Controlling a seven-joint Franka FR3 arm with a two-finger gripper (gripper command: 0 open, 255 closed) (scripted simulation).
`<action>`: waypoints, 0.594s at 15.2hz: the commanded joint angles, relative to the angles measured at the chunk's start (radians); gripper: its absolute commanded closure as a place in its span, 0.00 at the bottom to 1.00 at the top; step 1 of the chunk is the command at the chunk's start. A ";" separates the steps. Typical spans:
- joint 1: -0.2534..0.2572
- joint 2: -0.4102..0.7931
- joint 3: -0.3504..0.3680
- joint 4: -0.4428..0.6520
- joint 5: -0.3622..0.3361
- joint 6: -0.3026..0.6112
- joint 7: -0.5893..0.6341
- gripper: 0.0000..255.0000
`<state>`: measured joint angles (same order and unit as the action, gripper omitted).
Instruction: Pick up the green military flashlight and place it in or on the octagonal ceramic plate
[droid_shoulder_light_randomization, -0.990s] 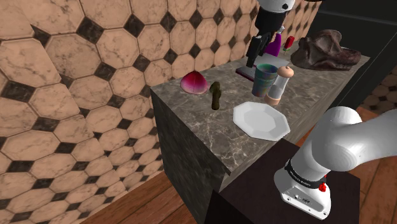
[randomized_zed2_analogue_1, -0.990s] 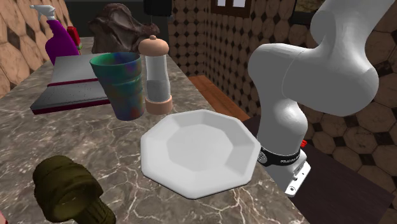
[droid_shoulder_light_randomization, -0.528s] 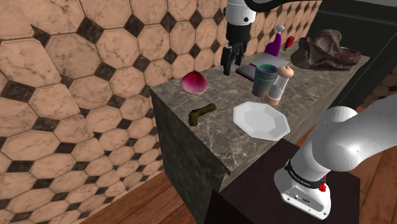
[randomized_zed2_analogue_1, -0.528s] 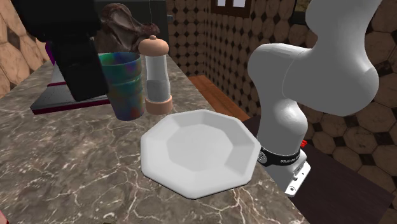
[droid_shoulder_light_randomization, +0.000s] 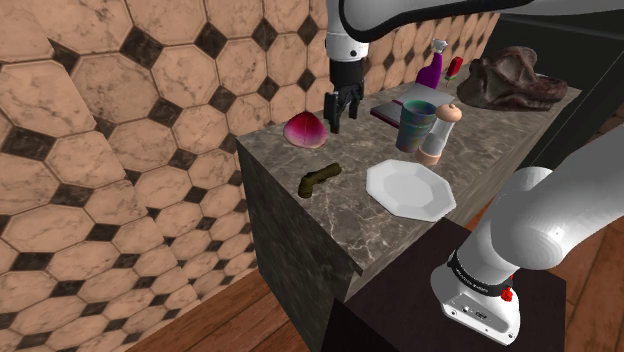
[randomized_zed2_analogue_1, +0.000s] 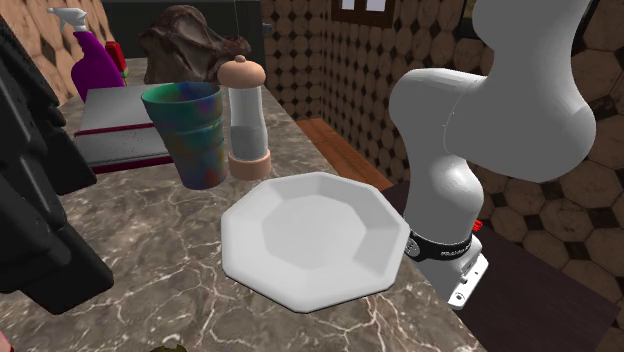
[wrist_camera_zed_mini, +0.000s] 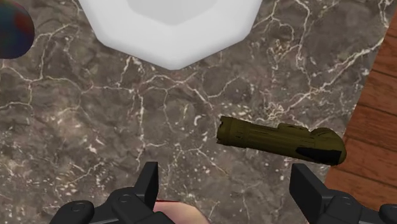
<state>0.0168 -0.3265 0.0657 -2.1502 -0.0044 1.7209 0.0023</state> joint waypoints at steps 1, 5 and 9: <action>0.000 -0.001 -0.001 -0.027 0.000 0.026 -0.001 0.00; 0.000 -0.001 -0.001 -0.063 0.000 0.061 -0.001 0.00; 0.000 -0.001 -0.001 -0.063 0.000 0.061 -0.001 0.00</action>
<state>0.0165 -0.3279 0.0650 -2.2125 -0.0042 1.7813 0.0015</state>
